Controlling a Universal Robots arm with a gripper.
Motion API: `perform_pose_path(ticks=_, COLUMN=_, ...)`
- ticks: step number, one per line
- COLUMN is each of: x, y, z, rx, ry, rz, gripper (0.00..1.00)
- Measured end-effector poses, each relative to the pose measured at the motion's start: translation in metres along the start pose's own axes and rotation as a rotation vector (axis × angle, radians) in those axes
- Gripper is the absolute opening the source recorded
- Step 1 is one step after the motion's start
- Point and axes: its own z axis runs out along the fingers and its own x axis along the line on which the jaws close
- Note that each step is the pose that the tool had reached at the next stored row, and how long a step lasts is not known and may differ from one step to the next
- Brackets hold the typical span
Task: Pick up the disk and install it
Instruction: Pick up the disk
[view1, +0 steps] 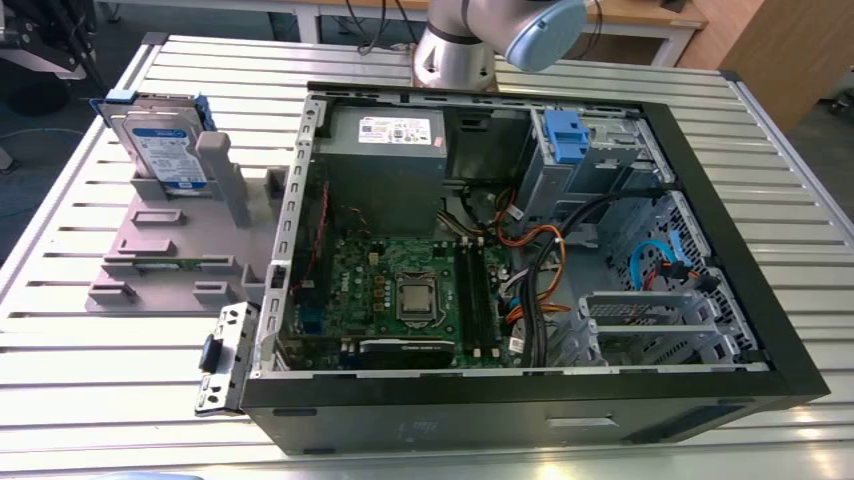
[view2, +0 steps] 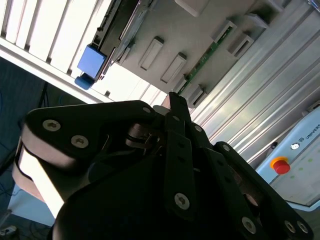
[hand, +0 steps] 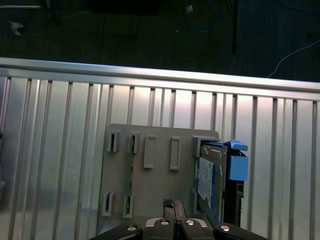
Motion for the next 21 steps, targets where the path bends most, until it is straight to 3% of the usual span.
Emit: perform_pose_path(ticks=21, x=0.0000, y=0.0000, z=0.0000, rx=-0.0009, ry=0.0016, rz=-0.037, gripper=0.11)
